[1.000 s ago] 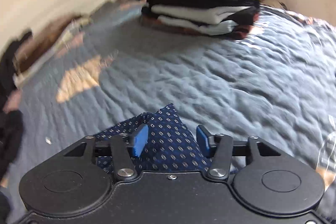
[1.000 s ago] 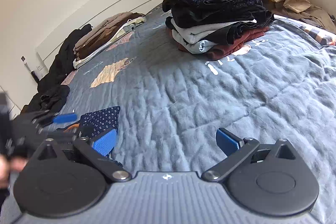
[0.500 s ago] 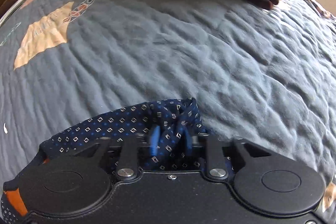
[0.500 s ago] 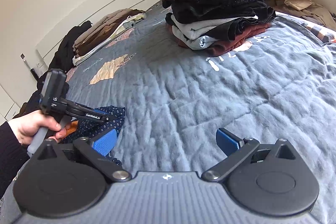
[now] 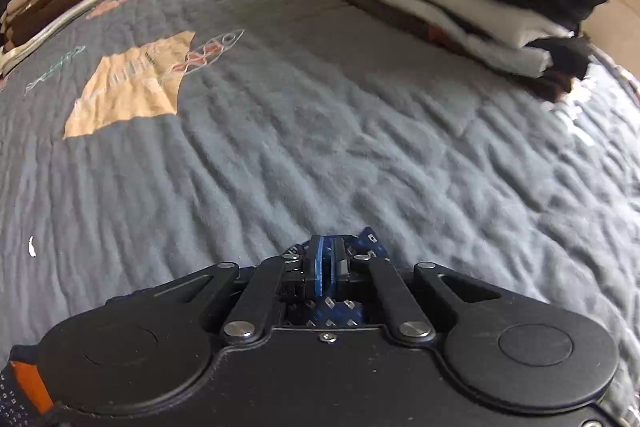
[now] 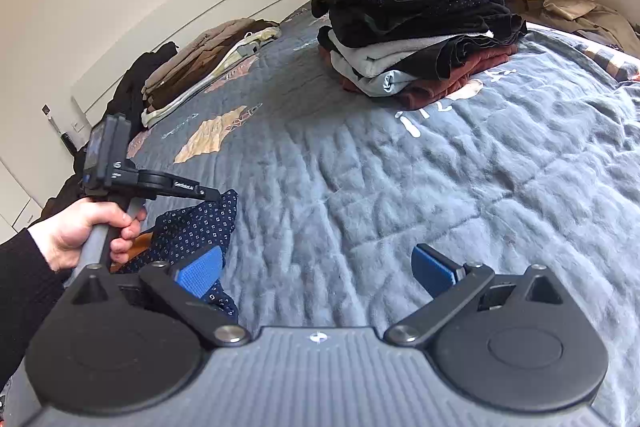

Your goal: Fold clothes

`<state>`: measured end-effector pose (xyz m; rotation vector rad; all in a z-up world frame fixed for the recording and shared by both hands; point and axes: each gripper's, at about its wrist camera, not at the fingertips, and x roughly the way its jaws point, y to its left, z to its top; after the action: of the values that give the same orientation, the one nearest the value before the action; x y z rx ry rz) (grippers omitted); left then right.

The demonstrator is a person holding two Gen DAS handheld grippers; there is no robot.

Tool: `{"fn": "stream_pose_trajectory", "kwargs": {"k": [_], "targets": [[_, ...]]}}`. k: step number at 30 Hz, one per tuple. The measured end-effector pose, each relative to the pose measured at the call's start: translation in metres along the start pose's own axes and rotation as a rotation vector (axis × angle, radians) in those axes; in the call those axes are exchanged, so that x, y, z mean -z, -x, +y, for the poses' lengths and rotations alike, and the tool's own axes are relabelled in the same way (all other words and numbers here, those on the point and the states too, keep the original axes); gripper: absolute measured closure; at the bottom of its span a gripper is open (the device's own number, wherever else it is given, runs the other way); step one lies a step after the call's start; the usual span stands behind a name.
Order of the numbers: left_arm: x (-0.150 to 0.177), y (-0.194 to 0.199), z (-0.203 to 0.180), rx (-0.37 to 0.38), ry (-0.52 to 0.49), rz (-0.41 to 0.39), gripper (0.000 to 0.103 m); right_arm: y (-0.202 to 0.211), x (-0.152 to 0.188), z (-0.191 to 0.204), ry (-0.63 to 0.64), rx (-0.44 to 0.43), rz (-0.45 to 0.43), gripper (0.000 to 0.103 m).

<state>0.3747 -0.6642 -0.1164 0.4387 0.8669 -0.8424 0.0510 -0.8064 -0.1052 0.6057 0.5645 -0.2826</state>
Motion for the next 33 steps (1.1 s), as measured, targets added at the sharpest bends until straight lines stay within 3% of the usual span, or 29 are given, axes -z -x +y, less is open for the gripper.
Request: {"fn": "stream_pose_trajectory", "kwargs": {"k": [2, 4, 5, 6, 8, 10, 15, 18, 21, 23, 26, 29, 31, 33], "targets": [[0.015, 0.027, -0.007, 0.032, 0.004, -0.044, 0.094, 0.0, 0.0, -0.001, -0.008, -0.005, 0.002, 0.002], [0.037, 0.051, -0.02, 0.038, -0.01, -0.085, 0.063, 0.0, 0.0, -0.001, -0.013, -0.009, 0.002, 0.002], [0.048, 0.063, -0.027, 0.042, -0.017, -0.105, 0.035, 0.0, 0.0, -0.001, -0.012, -0.01, 0.0, 0.002], [0.062, 0.074, -0.034, 0.048, -0.022, -0.144, 0.023, 0.001, 0.0, 0.0, -0.011, -0.012, -0.001, 0.002], [0.089, 0.089, -0.042, 0.019, 0.01, -0.193, 0.023, 0.001, 0.0, 0.002, -0.006, -0.015, -0.002, 0.002], [0.115, 0.109, -0.035, -0.079, 0.128, -0.246, 0.024, 0.002, 0.0, 0.004, 0.005, -0.016, -0.003, 0.002], [0.196, 0.186, 0.031, -0.149, 0.47, -0.322, 0.025, 0.002, 0.0, 0.002, -0.009, -0.009, -0.011, 0.002], [0.242, 0.233, 0.068, -0.218, 0.624, -0.406, 0.025, -0.002, 0.004, 0.012, -0.004, -0.01, -0.018, 0.002], [0.277, 0.256, 0.098, -0.288, 0.775, -0.475, 0.025, -0.004, 0.009, 0.032, 0.037, -0.028, -0.046, 0.002], [0.292, 0.256, 0.116, -0.263, 0.85, -0.506, 0.025, -0.005, 0.013, 0.049, 0.07, -0.058, -0.052, 0.002], [0.307, 0.242, 0.136, -0.16, 0.937, -0.555, 0.026, -0.005, 0.018, 0.072, 0.119, -0.127, -0.049, 0.002], [0.32, 0.221, 0.161, -0.069, 1.042, -0.601, 0.036, -0.007, 0.024, 0.088, 0.137, -0.182, -0.044, 0.002], [0.326, 0.205, 0.178, 0.028, 1.123, -0.597, 0.044, -0.01, 0.028, 0.096, 0.151, -0.199, -0.041, 0.002], [0.33, 0.196, 0.188, 0.048, 1.136, -0.569, 0.047, -0.014, 0.032, 0.1, 0.155, -0.201, -0.03, 0.002]]}}
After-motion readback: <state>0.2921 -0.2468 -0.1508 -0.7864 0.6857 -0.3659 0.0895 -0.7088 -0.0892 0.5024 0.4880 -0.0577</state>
